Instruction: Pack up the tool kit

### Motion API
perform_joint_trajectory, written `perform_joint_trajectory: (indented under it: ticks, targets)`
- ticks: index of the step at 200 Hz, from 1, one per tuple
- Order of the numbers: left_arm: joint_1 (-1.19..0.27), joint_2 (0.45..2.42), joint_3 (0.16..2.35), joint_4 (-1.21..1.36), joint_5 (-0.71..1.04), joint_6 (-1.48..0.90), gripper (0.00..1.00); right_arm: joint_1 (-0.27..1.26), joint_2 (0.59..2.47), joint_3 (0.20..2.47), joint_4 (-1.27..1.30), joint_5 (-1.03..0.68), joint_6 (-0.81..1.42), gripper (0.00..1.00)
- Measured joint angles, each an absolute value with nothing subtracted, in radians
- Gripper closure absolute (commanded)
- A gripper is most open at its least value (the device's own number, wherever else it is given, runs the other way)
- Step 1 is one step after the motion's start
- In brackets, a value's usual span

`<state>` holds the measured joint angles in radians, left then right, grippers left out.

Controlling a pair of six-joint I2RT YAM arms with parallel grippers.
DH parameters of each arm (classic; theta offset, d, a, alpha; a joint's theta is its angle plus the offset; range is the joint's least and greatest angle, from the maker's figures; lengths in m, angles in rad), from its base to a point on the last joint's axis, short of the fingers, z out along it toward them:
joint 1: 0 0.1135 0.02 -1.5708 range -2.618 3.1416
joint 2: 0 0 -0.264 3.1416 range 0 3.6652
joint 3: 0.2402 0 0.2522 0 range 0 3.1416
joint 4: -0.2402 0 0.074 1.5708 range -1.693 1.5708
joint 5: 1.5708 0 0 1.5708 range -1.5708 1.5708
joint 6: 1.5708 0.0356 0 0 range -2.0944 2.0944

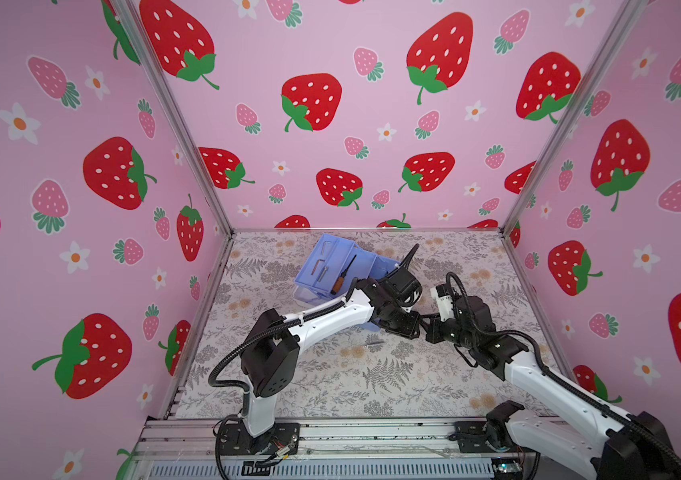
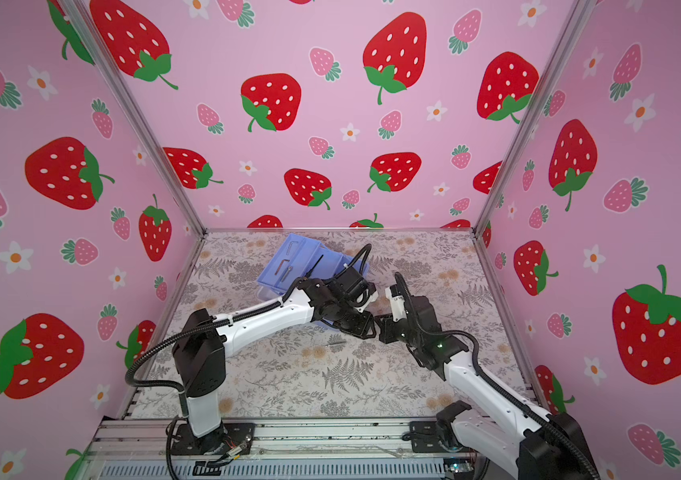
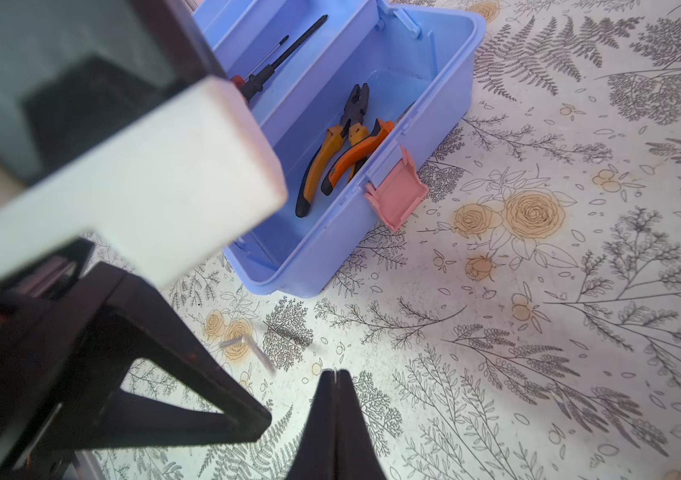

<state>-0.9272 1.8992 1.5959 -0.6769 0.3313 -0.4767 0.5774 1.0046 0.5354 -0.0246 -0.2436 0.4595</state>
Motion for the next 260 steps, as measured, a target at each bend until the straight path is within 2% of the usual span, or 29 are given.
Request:
perform_joint_trajectory:
  ticks: [39,73,87,111,124,169,260]
  targets:
    - [-0.926,1.884,1.587,-0.692,0.305,-0.466,0.63,0.577,1.021,0.523,-0.031,-0.208,0.453,1.00]
    - [-0.920,1.784,1.488,-0.760,0.184,-0.454,0.64,0.577,1.038,0.469,-0.031,-0.190,0.451,0.98]
    - [-0.915,1.740,1.430,-0.795,0.117,-0.459,0.64,0.577,1.046,0.447,-0.032,-0.179,0.451,0.94]
    - [-0.908,1.684,1.316,-0.852,0.027,-0.485,0.60,0.577,1.054,0.432,-0.031,-0.155,0.448,0.83]
    - [-0.907,1.673,1.261,-0.878,-0.010,-0.506,0.57,0.577,1.054,0.431,-0.030,-0.133,0.450,0.81]
    - [-0.905,1.707,1.187,-0.916,-0.075,-0.581,0.49,0.577,1.042,0.400,-0.001,-0.050,0.475,0.76]
    - [-0.885,1.843,1.188,-0.851,-0.036,-0.665,0.48,0.573,0.978,0.342,0.006,-0.015,0.463,0.68]
